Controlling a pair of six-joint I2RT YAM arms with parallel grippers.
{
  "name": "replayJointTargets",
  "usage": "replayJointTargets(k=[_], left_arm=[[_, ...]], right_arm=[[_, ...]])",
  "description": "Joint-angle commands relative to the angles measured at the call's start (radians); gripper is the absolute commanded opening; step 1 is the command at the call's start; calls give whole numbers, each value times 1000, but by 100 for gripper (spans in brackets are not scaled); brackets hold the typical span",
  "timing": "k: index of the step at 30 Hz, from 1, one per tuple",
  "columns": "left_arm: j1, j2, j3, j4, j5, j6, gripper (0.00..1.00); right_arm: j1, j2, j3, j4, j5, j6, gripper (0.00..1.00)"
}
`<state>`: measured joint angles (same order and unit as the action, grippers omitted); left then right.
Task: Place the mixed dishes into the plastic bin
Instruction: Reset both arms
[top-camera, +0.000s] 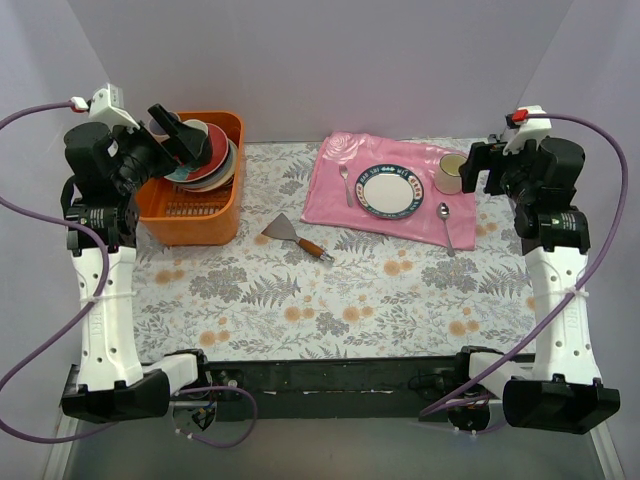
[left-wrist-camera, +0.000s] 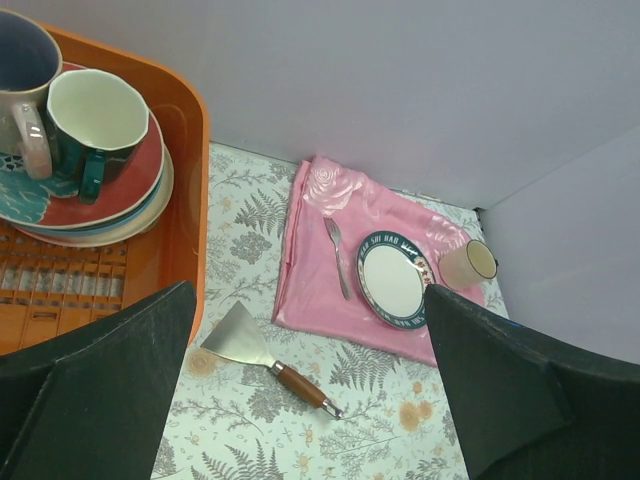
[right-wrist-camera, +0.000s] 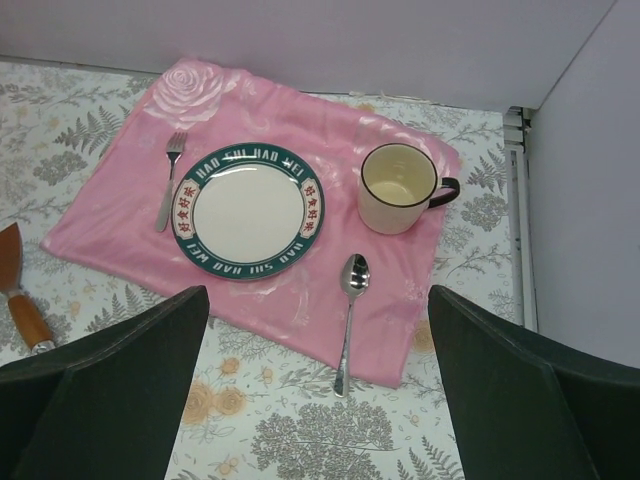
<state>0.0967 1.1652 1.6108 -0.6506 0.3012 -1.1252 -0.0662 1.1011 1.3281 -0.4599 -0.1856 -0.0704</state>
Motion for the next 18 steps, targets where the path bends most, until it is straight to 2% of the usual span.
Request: replayJointTargets(k=[1, 18], left_arm=[[5, -50, -17, 19, 26, 31, 98], [5, -88, -55, 31, 30, 44, 98]], right_arm=[[-6, -46, 49, 38, 60, -6, 99], [-6, -78, 33, 9, 135, -22, 99]])
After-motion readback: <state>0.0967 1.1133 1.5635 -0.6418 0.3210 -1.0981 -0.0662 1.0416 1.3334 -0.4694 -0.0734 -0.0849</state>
